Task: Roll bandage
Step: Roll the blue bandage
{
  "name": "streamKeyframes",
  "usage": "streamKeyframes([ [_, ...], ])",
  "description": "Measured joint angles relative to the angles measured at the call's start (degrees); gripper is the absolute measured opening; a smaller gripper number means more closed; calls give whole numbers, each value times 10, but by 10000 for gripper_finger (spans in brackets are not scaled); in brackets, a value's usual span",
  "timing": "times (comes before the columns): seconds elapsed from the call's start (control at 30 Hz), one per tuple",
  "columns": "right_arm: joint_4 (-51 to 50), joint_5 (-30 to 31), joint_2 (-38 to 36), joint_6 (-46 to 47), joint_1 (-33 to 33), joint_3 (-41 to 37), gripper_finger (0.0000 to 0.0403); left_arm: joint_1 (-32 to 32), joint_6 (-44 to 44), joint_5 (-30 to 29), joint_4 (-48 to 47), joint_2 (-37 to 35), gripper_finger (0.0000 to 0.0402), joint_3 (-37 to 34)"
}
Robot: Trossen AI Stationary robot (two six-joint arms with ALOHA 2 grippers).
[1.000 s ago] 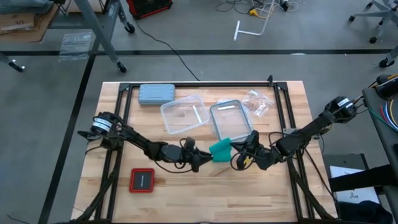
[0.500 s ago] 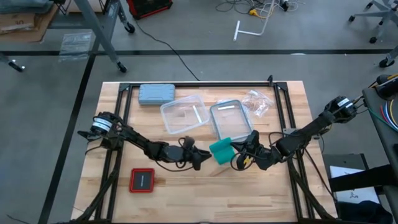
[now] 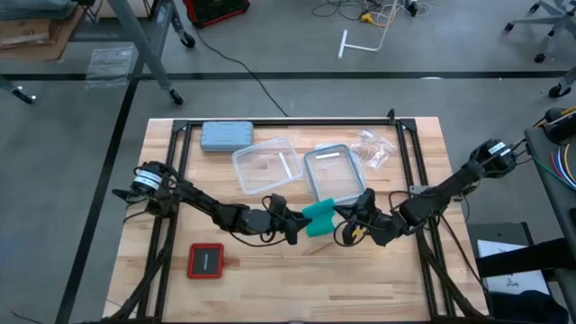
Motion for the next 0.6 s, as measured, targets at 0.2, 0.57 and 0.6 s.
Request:
streamKeyframes([
  [0.2,-4,9,0,-2,-1,-1,0,4,58,0,-24,6,127,34],
  [0.57,4,-2,-3,4,0,-1,0,10,114,-24,-33,6,11,49],
  [0.6,4,-6,-6,8,0,-1,0,10,117,-26,-36,6,8,48],
])
